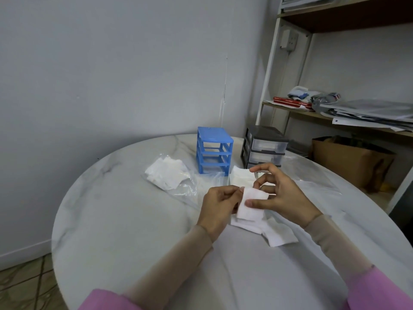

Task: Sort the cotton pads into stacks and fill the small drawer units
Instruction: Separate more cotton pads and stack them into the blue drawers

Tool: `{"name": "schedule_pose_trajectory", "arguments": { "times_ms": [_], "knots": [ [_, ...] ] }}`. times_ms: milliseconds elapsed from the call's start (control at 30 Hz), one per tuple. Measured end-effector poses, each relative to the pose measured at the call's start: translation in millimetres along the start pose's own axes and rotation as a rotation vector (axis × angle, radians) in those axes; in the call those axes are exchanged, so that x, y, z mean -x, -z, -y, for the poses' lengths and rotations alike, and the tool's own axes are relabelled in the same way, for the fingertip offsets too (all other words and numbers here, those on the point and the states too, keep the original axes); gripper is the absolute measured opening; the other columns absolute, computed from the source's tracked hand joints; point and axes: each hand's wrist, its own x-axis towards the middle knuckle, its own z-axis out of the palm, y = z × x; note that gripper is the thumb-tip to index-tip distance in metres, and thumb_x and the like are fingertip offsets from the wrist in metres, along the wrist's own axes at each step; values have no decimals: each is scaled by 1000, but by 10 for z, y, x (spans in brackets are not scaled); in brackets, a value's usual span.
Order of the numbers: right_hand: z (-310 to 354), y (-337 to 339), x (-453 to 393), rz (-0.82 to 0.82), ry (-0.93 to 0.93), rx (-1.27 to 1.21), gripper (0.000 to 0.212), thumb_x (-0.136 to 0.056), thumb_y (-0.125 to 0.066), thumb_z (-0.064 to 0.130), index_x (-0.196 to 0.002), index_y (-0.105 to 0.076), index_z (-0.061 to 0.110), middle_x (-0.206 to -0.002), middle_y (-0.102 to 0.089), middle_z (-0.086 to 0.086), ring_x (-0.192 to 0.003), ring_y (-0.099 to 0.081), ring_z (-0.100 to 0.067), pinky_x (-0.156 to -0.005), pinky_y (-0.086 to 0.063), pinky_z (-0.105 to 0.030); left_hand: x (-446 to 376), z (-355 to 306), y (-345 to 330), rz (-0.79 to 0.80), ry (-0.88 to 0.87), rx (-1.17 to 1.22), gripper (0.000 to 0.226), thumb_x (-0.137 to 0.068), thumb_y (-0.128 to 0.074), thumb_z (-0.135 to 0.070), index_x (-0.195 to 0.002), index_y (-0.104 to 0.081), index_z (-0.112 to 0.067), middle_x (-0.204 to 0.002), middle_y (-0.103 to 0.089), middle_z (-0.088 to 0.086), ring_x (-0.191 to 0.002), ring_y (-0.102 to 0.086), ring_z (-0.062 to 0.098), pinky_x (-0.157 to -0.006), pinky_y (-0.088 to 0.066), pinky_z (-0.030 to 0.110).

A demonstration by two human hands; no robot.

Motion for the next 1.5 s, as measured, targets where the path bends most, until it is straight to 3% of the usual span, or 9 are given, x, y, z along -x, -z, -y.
{"name": "schedule_pose_trajectory", "arguments": {
  "times_ms": [233,333,467,767,833,1000,1267,1400,1500],
  "knots": [
    [-114,-85,70,-66,4,29,55,-63,-84,10,-105,-53,26,-83,-57,-1,-63,-54,-2,-59,-50,-19,7,76,21,9,-7,-151,36,-80,-58,-35,-69,-64,-1,-70,-59,11,-71,-57,23,-79,-50,53],
    [-165,-91,96,-63,10,47,45,-63,-85,13,-97,-59,26,-88,-58,0,-64,-53,-1,-62,-50,-21,19,80,15,27,-12,-184,30,-84,-60,-30,-61,-64,-10,-63,-58,0,-67,-54,14,-72,-51,45],
    [-236,-84,104,-81,42,171,24,-68,-81,26,-85,-64,26,-87,-65,9,-67,-53,-1,-64,-45,-15,43,36,15,89,-29,-119,27,-87,-63,-24,-61,-67,-22,-63,-63,-7,-66,-58,8,-65,-46,22],
    [-302,-8,185,-71,8,108,27,-69,-71,45,-78,-66,20,-69,-63,3,-57,-48,-1,-57,-39,-14,13,104,3,169,-19,-129,12,-69,-66,-38,-67,-71,-27,-76,-68,0,-79,-63,16,-72,-51,34],
    [-318,24,208,-67,-2,110,20,-76,-71,38,-75,-65,20,-67,-62,4,-57,-47,-1,-57,-38,-13,8,114,10,157,-23,-152,7,-74,-67,-28,-73,-71,-22,-78,-67,4,-80,-62,19,-72,-52,38],
    [-370,68,263,-54,-14,94,23,-82,-69,28,-63,-57,23,-57,-55,13,-55,-45,1,-56,-35,-11,14,74,-4,139,-39,-153,15,-78,-71,-3,-79,-68,-17,-77,-66,-4,-71,-59,6,-63,-47,14],
    [-411,168,304,-73,-55,1,11,-85,-66,15,-74,-63,14,-66,-61,8,-63,-54,-6,-66,-45,-19,-18,32,2,34,-125,-217,15,-78,-72,-7,-81,-69,-22,-86,-69,4,-80,-60,15,-72,-49,14],
    [-458,348,306,-170,-109,14,10,-86,-64,15,-76,-63,15,-73,-61,3,-70,-55,-10,-70,-44,-19,-33,14,13,104,-196,-464,14,-85,-65,-9,-89,-69,-22,-91,-70,-3,-86,-62,8,-75,-46,10],
    [-490,534,289,-253,-151,34,11,-89,-60,14,-79,-61,12,-73,-58,-1,-68,-51,-13,-60,-39,-10,-48,6,38,200,-238,-707,19,-87,-61,-9,-101,-69,-20,-104,-68,-8,-97,-58,1,-81,-37,2]
  ]
}}
